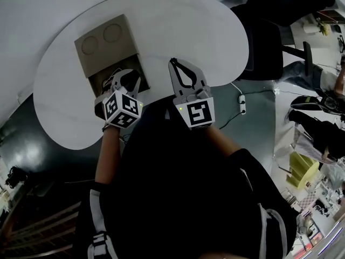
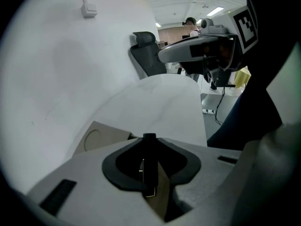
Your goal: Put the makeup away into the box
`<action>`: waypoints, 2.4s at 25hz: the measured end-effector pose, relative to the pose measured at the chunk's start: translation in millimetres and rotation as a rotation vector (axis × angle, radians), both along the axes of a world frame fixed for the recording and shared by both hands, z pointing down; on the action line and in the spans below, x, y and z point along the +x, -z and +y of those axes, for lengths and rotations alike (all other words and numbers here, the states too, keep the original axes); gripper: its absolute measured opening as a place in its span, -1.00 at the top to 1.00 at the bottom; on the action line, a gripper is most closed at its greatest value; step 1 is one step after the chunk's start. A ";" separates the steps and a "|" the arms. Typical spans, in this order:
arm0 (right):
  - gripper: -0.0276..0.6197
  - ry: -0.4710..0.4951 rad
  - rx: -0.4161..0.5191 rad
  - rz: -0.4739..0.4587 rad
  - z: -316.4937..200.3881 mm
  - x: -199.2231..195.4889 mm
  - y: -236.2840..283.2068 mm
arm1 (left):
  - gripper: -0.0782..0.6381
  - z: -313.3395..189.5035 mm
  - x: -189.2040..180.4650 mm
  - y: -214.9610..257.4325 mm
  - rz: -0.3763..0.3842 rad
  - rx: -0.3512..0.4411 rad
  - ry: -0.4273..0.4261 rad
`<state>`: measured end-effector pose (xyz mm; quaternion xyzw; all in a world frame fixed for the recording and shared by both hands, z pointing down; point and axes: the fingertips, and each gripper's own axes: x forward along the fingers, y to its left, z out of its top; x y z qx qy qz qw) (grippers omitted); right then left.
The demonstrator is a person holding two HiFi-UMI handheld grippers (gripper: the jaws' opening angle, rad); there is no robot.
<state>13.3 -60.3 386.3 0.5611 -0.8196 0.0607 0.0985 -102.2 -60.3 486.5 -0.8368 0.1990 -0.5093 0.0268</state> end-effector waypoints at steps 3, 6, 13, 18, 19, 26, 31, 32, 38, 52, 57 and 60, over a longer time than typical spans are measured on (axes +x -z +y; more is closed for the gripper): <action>0.84 0.002 -0.035 0.000 3.8 -4.4 -4.8 | 0.52 6.7 -9.0 -16.1 -0.017 -0.026 0.003; 0.84 0.010 -0.020 0.014 5.3 -5.9 -6.2 | 0.52 10.7 -13.2 -30.9 -0.038 -0.042 -0.011; 0.84 -0.026 -0.088 -0.007 13.9 -0.9 -13.7 | 0.52 20.6 -12.2 -60.1 -0.095 -0.096 -0.077; 0.84 -0.021 -0.026 0.016 12.7 3.6 -11.7 | 0.51 25.5 -10.2 -75.8 -0.117 -0.135 -0.082; 0.84 -0.026 -0.045 0.010 14.5 4.4 -12.8 | 0.51 26.7 -9.7 -77.8 -0.120 -0.141 -0.079; 0.84 -0.028 -0.096 0.004 20.9 7.7 -15.0 | 0.50 27.2 -5.8 -77.3 -0.117 -0.140 -0.063; 0.84 -0.001 -0.040 0.008 16.7 4.0 -2.3 | 0.40 20.6 -3.3 -52.0 -0.047 -0.085 -0.003; 0.84 0.001 -0.038 0.004 16.6 3.7 0.9 | 0.42 17.0 -2.1 -41.7 -0.018 -0.055 0.020; 0.84 0.009 0.020 -0.029 8.8 5.2 43.3 | 0.76 -6.2 14.6 47.2 0.247 0.120 0.144; 0.84 -0.115 0.308 -0.030 -1.8 44.9 167.9 | 0.76 -32.6 30.8 235.6 0.803 0.444 0.384; 0.84 -0.127 0.326 -0.013 6.3 51.6 167.8 | 0.76 -26.7 34.8 246.7 0.881 0.476 0.403; 0.84 -0.121 0.343 -0.035 11.1 54.3 171.0 | 0.76 -23.3 37.9 249.7 0.900 0.478 0.411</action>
